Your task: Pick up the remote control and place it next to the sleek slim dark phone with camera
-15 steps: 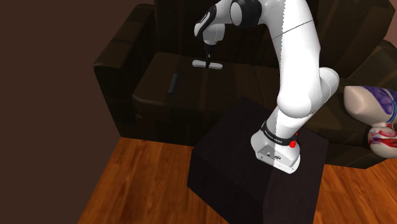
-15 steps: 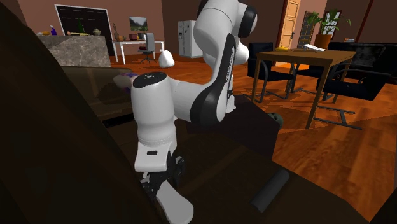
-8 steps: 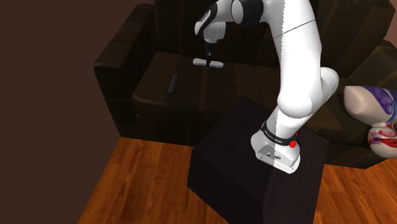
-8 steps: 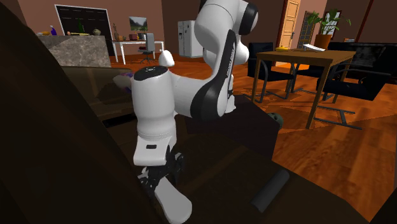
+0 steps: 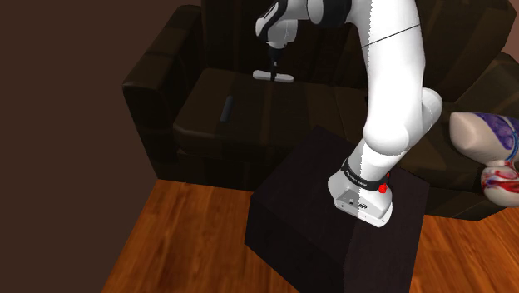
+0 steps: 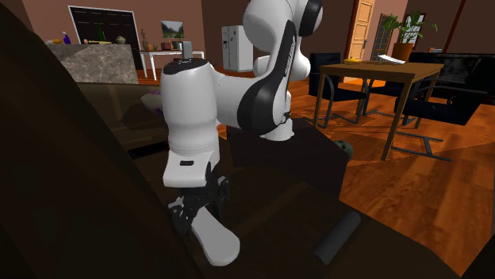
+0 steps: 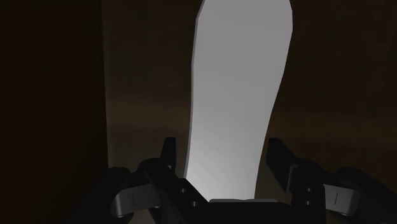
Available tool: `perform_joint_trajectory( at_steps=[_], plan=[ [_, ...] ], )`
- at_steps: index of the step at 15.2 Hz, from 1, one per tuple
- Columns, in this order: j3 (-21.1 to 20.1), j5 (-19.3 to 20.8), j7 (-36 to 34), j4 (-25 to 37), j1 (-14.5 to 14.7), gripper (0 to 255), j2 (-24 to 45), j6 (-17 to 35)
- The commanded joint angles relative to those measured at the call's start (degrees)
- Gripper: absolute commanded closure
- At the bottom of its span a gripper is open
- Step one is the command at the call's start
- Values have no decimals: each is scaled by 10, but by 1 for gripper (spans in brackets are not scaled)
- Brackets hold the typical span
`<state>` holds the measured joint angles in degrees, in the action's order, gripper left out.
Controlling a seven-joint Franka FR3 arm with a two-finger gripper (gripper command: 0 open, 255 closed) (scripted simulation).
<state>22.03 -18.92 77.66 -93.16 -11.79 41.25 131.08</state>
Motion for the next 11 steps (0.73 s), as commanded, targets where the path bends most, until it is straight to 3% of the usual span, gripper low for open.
perform_joint_trajectory(
  at_steps=[1,4,11],
  plan=[
    [5,5,-3,5,1,255,-12,-10],
    [9,10,-5,6,4,255,-25,-23],
    [35,19,58,-167,-5,255,-127,48]
  ],
)
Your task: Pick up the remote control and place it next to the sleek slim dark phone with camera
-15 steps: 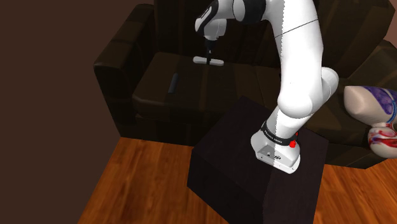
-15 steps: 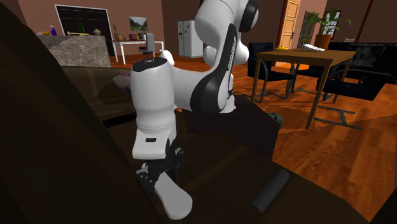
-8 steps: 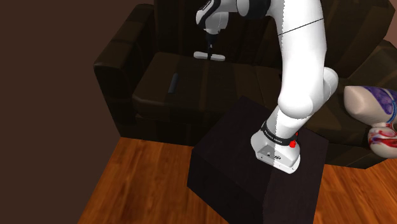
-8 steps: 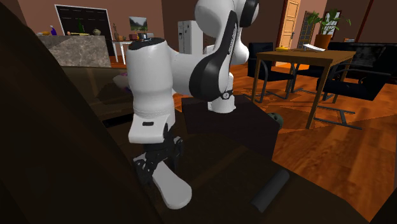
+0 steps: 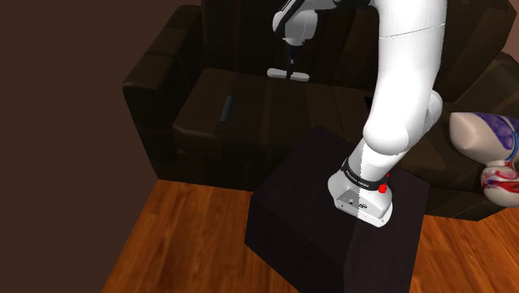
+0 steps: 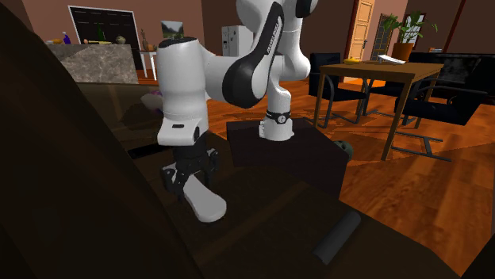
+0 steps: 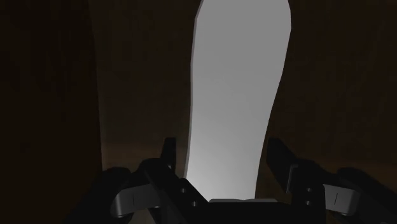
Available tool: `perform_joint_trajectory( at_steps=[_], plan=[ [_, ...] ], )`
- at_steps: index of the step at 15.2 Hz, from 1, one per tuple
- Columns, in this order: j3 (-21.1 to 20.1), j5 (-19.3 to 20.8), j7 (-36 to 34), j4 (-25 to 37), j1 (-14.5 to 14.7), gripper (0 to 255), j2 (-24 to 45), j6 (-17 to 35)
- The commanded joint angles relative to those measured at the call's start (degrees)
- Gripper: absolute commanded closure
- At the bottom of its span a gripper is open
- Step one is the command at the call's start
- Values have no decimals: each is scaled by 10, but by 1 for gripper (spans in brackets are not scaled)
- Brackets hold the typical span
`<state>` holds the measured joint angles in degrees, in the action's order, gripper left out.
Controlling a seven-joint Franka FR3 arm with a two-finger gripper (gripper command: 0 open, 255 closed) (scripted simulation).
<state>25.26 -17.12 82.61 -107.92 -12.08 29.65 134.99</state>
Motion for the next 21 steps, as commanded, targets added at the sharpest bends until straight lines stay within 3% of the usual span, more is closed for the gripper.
perform_joint_trajectory(
  at_steps=[1,11,21],
  plan=[
    [7,3,18,-40,-5,255,-24,17],
    [58,32,111,-212,-43,255,-137,82],
    [126,78,216,-320,-105,255,-219,118]
  ],
)
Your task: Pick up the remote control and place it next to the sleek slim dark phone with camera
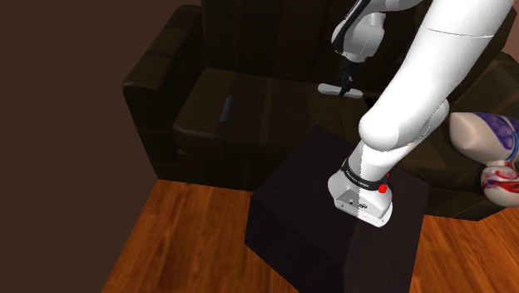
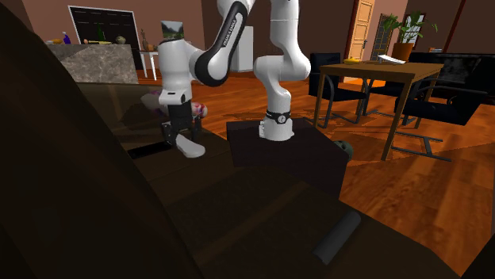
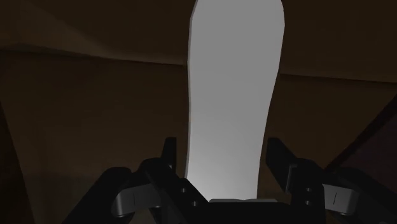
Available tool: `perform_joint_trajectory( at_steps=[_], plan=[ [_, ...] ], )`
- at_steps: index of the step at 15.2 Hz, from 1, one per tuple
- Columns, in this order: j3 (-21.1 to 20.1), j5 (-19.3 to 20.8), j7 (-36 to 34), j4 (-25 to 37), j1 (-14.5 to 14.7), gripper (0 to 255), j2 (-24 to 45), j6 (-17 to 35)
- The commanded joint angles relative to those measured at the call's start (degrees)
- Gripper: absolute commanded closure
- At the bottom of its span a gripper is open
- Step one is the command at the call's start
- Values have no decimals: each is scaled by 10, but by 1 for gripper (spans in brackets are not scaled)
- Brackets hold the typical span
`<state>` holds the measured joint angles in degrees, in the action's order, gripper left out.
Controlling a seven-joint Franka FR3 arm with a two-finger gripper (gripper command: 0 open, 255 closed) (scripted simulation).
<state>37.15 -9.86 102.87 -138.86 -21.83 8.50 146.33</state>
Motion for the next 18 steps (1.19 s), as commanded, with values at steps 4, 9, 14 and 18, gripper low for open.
perform_joint_trajectory(
  at_steps=[4,9,14,18],
  plan=[
    [37,22,63,-35,-39,255,-29,11],
    [75,33,135,-50,-82,255,-44,13],
    [108,24,223,-47,-129,255,-40,9],
    [128,-2,304,-31,-171,255,-23,0]
  ],
)
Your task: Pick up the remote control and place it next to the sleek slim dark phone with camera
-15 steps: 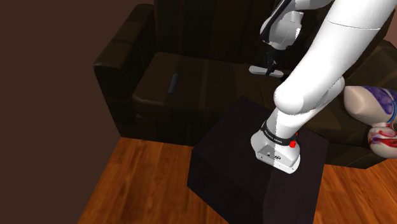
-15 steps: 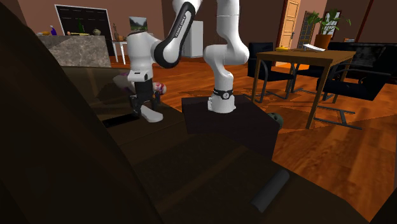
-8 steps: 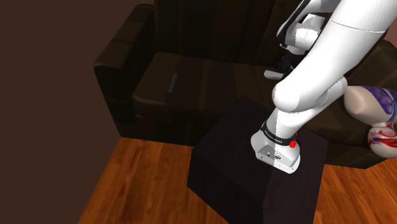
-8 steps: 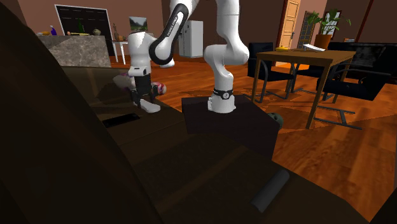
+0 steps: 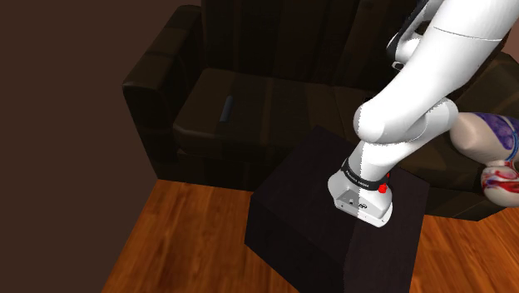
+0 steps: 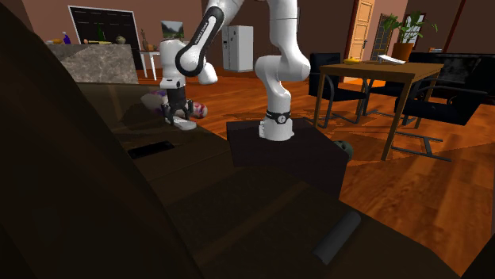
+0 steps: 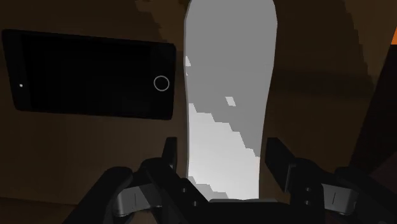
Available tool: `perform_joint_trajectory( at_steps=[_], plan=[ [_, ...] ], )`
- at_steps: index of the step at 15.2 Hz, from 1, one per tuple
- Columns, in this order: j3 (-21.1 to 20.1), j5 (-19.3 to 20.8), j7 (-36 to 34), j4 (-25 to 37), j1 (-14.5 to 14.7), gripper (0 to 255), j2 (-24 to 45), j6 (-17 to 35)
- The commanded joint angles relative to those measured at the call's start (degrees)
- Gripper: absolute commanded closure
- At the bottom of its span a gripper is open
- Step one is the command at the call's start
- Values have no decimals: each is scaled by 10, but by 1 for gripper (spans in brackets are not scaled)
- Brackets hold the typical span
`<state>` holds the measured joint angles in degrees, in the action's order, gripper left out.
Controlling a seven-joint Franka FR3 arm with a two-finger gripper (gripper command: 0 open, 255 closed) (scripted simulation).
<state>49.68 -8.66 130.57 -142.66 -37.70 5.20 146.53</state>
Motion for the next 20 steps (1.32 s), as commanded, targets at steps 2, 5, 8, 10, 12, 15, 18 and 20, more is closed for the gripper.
perform_joint_trajectory(
  at_steps=[2,5,8,10,12,15,18,20],
  plan=[
    [9,-32,71,19,-36,255,23,-8],
    [5,-62,114,30,-60,255,44,-8],
    [-18,-105,145,30,-77,255,74,9],
    [-35,-133,165,31,-90,255,92,20],
    [-52,-159,183,33,-103,255,110,30],
    [-80,-196,210,37,-124,255,136,45],
    [-114,-239,241,44,-151,255,167,64],
    [-115,-239,240,44,-151,255,167,64]
  ],
)
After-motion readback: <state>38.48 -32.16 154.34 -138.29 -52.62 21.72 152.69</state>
